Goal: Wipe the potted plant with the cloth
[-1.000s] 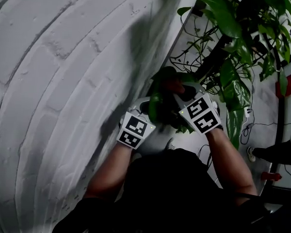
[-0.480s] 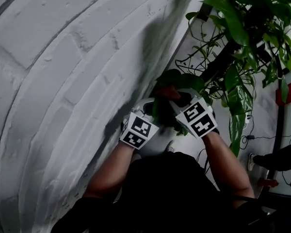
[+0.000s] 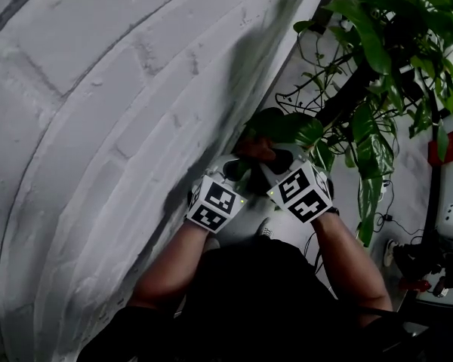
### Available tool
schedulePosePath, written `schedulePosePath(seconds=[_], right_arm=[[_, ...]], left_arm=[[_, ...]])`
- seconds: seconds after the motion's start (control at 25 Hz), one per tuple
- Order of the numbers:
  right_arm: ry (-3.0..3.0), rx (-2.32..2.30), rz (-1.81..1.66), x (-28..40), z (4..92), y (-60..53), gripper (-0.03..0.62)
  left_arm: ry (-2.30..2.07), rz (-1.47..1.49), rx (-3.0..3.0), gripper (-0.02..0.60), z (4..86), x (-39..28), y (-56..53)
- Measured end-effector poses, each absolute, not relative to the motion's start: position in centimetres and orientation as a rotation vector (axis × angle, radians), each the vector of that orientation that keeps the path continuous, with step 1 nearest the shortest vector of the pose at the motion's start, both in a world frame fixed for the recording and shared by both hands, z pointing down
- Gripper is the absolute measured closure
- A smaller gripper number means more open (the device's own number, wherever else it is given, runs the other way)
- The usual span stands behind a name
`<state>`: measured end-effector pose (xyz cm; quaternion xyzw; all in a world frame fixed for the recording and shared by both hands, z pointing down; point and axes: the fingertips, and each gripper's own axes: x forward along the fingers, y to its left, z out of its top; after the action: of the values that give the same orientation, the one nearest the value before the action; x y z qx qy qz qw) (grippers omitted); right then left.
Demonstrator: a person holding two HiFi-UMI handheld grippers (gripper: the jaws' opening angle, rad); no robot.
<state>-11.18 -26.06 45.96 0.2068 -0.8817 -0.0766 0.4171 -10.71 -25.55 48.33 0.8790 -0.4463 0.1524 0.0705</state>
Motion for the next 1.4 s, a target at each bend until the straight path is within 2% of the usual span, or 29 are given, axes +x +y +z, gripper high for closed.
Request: schedulePosePath(seconds=[0.48, 0.68, 0.84, 1.24, 1.4], right_arm=[[-2.095, 0.463, -0.514, -11.7, 45.6, -22.8, 0.528], [-2.125, 0.447, -0.517, -12.5, 45.3, -21.4, 0.528], [-2.215, 0.433, -0.411, -13.0, 44.7, -20.3, 0.528], [-2.596, 0.408, 0.182, -12.8, 39.5, -17.9, 0.528], [-2.653, 0.57, 0.159, -9.7, 35.9, -20.5, 0.528]], left_arm=[[-1.314, 0.502, 2.639, 0.565, 49.1, -10.4, -24.2], [-1.324, 0.486, 2.635, 0.565, 48.6, -10.6, -23.7], [-1.337, 0.469, 2.629, 0.565, 48.2, -10.9, -23.3], [-1.36, 0.414, 2.569, 0.565, 48.3, -11.6, -22.9], [-1.35, 0.409, 2.567, 0.565, 48.4, -11.4, -22.8]])
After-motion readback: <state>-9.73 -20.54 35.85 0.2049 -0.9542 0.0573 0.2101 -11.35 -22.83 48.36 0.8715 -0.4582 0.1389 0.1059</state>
